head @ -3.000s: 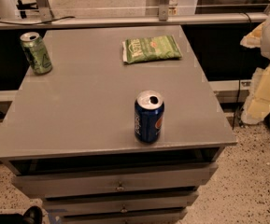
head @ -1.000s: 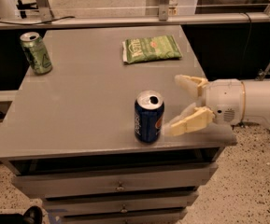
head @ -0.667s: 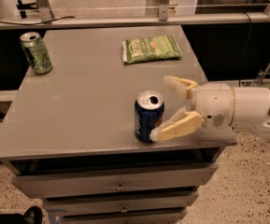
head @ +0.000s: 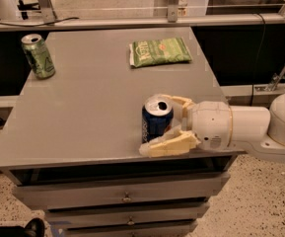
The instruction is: Move pepsi can near green can
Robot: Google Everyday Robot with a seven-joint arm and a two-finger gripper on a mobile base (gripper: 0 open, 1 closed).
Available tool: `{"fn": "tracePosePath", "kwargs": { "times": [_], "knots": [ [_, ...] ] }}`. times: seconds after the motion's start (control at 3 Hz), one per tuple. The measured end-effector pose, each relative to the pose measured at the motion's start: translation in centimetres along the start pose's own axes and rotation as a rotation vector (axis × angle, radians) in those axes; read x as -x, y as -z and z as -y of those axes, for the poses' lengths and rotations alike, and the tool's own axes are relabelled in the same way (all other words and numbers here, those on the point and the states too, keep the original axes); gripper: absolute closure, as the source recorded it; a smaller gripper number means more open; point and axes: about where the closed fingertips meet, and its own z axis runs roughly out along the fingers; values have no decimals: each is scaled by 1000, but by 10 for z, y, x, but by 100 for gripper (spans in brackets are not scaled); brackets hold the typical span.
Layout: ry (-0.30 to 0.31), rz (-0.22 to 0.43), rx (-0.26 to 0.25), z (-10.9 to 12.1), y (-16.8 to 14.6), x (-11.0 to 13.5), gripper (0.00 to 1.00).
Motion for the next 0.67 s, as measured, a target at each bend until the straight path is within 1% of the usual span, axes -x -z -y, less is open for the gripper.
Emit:
{"fn": "tracePosePath", "kwargs": {
  "times": [0.33, 0.67],
  "knots": [
    [0, 3, 0, -6, -3, -4, 42],
    [2, 3, -4, -6, -3, -6, 65]
  ]
}}
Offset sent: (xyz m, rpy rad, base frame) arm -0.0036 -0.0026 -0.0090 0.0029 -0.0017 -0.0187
